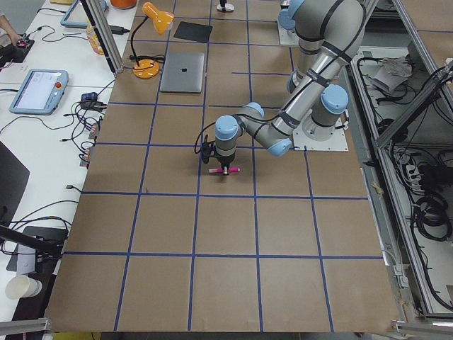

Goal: Place pen and mouse around notebook

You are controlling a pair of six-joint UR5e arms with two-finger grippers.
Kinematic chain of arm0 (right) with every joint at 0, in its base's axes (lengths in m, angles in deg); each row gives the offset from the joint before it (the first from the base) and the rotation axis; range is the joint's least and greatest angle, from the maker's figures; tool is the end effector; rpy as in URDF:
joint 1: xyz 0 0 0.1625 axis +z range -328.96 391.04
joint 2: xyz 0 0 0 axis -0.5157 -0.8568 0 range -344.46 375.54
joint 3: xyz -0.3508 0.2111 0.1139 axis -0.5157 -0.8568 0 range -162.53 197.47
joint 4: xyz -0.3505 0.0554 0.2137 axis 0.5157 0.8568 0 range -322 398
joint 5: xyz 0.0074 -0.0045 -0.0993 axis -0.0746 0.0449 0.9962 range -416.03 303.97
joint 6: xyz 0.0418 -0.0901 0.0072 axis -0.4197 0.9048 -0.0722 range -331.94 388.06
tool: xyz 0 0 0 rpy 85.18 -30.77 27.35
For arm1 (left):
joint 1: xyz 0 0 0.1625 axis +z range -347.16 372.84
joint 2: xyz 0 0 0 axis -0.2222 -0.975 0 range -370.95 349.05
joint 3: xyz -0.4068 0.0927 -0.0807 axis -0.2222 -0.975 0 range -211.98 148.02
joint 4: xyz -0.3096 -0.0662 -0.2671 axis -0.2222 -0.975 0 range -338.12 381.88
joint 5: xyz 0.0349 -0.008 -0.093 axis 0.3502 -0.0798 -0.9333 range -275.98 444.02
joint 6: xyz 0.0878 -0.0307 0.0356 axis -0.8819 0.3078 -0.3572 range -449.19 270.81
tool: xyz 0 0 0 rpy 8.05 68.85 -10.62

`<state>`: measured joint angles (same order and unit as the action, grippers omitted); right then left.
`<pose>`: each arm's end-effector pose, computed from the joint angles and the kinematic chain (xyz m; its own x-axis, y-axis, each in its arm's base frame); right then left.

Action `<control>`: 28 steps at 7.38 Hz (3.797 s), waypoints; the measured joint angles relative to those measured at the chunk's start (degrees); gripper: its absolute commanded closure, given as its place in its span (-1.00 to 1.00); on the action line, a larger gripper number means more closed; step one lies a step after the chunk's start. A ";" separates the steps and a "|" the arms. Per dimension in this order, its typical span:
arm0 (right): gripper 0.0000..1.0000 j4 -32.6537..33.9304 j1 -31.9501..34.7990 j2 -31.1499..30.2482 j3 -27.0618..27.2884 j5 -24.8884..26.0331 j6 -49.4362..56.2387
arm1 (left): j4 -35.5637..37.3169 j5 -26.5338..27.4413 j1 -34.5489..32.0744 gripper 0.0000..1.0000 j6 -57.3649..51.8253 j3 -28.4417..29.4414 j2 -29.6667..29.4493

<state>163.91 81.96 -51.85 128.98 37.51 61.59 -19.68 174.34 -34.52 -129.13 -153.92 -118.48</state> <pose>-0.2350 -0.4911 0.1692 -0.9951 0.0945 -0.0281 0.0892 0.9842 0.1529 0.2279 -0.4435 0.1683 -0.9989 -0.0473 0.0072 -0.0471 0.9987 0.0173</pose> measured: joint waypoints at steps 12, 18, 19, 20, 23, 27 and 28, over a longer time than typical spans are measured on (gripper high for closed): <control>0.03 -1.23 21.08 4.29 -14.14 -1.30 -26.95 | -20.65 -2.88 -56.75 1.00 125.26 11.11 5.56; -0.63 -1.21 28.66 12.17 -21.82 -5.37 -38.43 | -15.87 -8.01 -63.06 1.00 143.59 19.06 -8.46; -1.00 -1.39 28.67 12.21 -21.72 -5.36 -38.47 | -15.58 -8.06 -63.36 -0.57 143.80 20.39 -10.21; -1.00 -1.56 28.66 12.16 -21.70 -5.21 -38.49 | -15.10 -8.17 -63.54 -1.00 143.94 21.32 -11.78; -1.00 -4.01 28.57 10.73 -22.30 -4.96 -38.43 | -14.67 -8.14 -63.31 -1.00 141.31 23.35 -11.51; -1.00 -23.64 29.35 -5.99 -22.83 -5.01 -38.12 | -35.66 -7.85 -59.28 -1.00 108.80 29.36 0.37; -1.00 -28.46 30.59 -10.77 -22.60 -4.91 -38.61 | -42.42 -6.89 -57.43 -1.00 96.56 30.73 4.28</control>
<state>135.45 112.54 -62.62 106.38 32.60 22.98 -62.10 167.44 -91.95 -32.57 -123.19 -114.20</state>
